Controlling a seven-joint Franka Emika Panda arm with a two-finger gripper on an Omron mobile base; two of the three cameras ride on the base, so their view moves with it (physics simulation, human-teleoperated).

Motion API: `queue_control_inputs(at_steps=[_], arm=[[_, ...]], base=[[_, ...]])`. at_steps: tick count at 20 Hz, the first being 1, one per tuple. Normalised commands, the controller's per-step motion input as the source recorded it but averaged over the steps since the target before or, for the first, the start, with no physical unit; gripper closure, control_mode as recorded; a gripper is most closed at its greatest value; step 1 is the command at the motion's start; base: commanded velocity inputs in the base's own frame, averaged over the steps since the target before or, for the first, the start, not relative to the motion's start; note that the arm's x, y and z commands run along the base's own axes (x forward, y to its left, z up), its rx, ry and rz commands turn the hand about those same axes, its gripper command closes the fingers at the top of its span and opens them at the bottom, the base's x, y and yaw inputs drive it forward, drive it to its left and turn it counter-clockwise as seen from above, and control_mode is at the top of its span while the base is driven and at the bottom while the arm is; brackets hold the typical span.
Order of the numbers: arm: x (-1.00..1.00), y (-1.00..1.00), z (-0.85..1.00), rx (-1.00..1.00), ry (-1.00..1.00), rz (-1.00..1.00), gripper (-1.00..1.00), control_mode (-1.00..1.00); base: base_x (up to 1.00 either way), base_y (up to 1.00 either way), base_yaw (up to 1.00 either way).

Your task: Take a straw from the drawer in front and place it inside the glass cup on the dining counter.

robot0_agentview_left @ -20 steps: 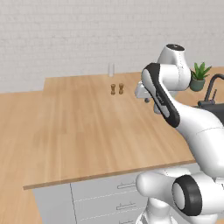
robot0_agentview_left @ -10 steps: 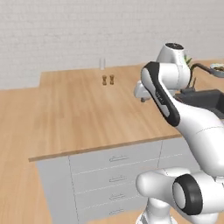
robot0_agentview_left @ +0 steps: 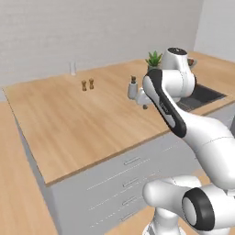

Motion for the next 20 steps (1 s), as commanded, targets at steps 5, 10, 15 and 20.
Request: queue_control_inputs(at_steps=[5, 10, 15, 20], arm=[[0.00, 0.00, 0.00, 0.00, 0.00, 0.00, -1.00, 1.00], [0.00, 0.00, 0.00, 0.00, 0.00, 0.00, -1.00, 1.00], [0.00, 0.00, 0.00, 0.00, 0.00, 0.00, -1.00, 1.00], [0.00, 0.00, 0.00, 0.00, 0.00, 0.00, -1.00, 1.00]], base=[[-0.05, 0.88, -0.57], [-0.08, 0.90, -0.57], [0.00, 0.95, -0.53], [0.00, 0.91, -0.52]])
